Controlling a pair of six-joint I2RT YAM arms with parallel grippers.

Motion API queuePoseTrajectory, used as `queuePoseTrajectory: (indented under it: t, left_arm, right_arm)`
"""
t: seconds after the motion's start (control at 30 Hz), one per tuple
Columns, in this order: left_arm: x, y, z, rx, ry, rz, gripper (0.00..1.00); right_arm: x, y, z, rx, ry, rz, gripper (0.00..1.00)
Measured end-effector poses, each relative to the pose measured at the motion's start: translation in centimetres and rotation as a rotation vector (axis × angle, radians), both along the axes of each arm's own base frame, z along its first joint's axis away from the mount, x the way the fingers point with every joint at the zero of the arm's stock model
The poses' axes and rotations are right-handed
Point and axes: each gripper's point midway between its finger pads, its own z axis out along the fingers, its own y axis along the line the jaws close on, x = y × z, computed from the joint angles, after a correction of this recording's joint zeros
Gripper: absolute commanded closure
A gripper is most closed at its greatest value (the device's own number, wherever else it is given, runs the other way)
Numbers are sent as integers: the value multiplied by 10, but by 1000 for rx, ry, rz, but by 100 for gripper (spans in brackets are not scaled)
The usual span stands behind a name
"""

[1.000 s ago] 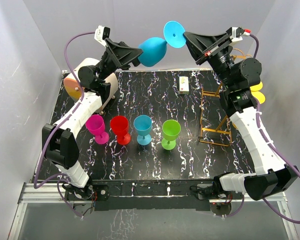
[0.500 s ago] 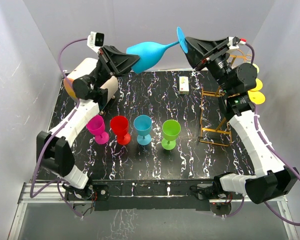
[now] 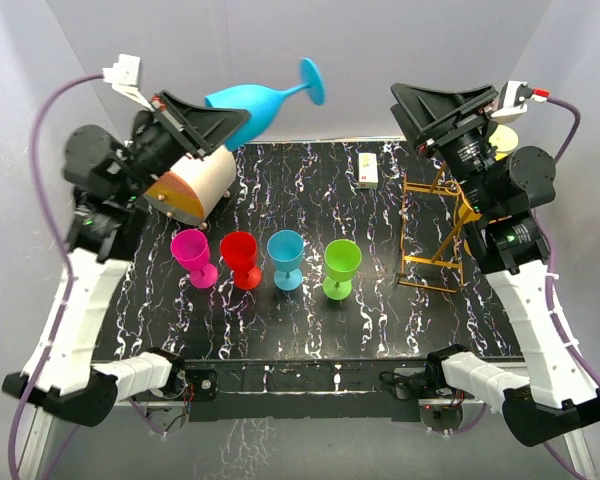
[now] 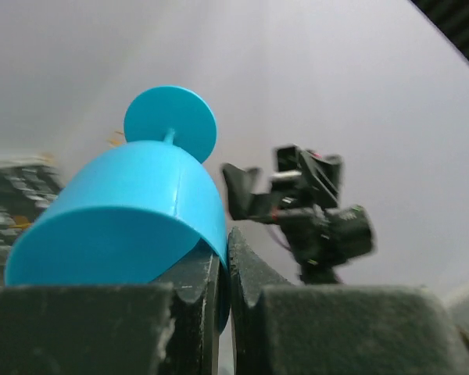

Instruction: Take the wine glass off the wine glass rack

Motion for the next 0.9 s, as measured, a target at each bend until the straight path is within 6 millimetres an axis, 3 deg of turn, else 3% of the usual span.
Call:
queuePoseTrajectory:
  t: [0.1, 0.23, 0.37, 0.53, 0.67, 0.73, 0.9]
  left_arm:
    - [0, 28, 4, 150, 9, 213, 100]
    - [3, 57, -32, 393, 95, 373, 100]
    - [34, 61, -91, 630, 220, 396, 100]
    - [95, 60, -208, 971, 443, 369, 100]
    - [114, 67, -278, 1165, 575, 329, 100]
    - [115, 73, -302, 1235, 630, 320, 100]
    - [107, 86, -323, 1309, 701, 335, 100]
  right_arm:
    - [4, -9, -4, -117, -20, -101, 3]
    - [5, -20, -19, -258, -27, -204, 3]
    - [-2, -33, -24, -367, -58, -290, 3]
    - [-4, -41, -28, -501, -121, -360, 3]
    - [2, -44, -37, -607, -142, -400, 3]
    - [9, -47, -47, -653, -127, -421, 4]
    - [18, -52, -74, -747, -54, -433, 3]
